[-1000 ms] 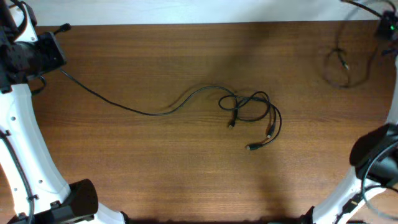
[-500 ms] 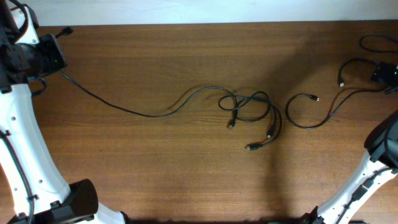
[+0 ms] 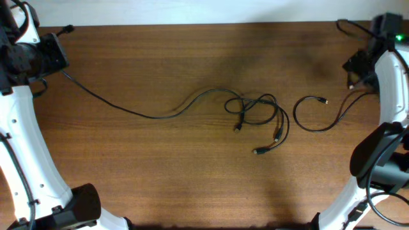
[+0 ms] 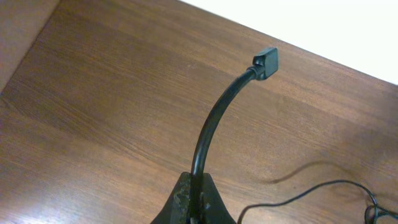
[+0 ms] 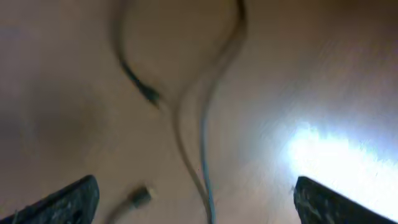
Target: Untangle cables
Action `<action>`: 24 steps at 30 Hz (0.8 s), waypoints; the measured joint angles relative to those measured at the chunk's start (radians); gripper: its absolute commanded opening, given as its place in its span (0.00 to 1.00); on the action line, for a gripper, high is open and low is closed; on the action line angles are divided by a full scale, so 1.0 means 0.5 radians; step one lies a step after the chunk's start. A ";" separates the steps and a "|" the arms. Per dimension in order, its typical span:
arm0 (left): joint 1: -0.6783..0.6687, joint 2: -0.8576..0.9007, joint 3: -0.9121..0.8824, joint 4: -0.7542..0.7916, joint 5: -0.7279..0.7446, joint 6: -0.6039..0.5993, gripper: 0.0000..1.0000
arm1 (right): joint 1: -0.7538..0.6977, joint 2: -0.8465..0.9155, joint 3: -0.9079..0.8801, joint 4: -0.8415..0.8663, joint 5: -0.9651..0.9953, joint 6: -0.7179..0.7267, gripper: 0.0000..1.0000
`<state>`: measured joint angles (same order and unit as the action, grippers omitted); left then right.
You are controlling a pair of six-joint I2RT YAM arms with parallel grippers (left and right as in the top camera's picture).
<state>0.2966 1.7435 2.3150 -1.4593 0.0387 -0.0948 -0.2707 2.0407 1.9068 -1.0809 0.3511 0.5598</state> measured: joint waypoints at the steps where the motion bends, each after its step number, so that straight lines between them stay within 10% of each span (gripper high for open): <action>1: -0.001 0.000 0.000 0.005 -0.001 0.001 0.00 | 0.037 -0.015 0.026 0.185 0.022 -0.174 0.99; 12: 0.000 -0.001 0.000 -0.006 -0.010 0.098 0.00 | 0.134 -0.538 0.344 0.048 -0.130 -1.213 0.99; 17: 0.000 0.001 0.000 0.124 -0.084 0.099 0.00 | 0.134 -0.560 0.335 1.178 -0.184 -1.663 0.99; 19: 0.000 0.001 0.000 0.137 -0.105 0.099 0.00 | 0.134 -0.573 0.347 1.012 -0.236 -1.733 0.99; 24: 0.000 0.003 0.000 0.143 -0.153 0.099 0.00 | 0.134 -1.263 -0.790 1.099 -0.248 -1.799 0.99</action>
<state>0.2966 1.7451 2.3150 -1.3880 -0.0380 -0.0452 -0.2039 1.4090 1.5116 -0.5312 0.2272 -0.3397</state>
